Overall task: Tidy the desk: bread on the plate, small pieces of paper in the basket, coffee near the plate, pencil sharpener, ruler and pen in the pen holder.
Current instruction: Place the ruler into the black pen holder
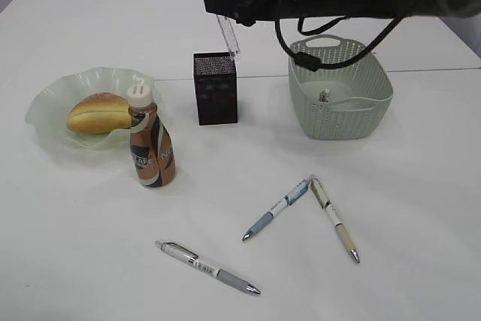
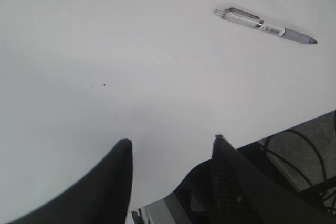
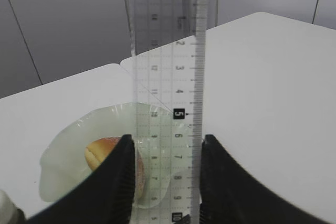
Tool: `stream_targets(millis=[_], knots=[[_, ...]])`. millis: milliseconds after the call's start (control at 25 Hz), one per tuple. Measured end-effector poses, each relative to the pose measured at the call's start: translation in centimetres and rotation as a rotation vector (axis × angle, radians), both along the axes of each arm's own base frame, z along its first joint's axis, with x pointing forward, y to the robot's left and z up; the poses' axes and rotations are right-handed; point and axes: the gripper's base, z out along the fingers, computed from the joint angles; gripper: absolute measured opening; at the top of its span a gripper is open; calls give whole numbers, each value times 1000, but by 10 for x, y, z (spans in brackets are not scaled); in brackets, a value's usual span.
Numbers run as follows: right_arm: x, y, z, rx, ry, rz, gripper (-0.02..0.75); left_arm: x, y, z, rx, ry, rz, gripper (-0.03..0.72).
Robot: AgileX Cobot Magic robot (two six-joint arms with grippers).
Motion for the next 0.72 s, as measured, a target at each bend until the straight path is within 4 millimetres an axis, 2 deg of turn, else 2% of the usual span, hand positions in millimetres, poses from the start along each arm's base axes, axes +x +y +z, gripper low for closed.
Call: stream_targets(millis=[160, 240, 480, 600, 720], knots=[[20, 4, -29, 22, -4, -15, 260, -2, -5, 1, -64, 22, 8, 358], [30, 6, -37, 22, -22, -12, 260, -2, -7, 2, -86, 25, 12, 350], [58, 12, -31, 53, -140, -12, 260, -2, -8, 2, -98, 26, 15, 333], [66, 14, -35, 71, -159, -12, 260, -2, -8, 2, -98, 26, 15, 329], [72, 15, -50, 73, -143, -17, 260, -2, -8, 2, -99, 26, 15, 328]])
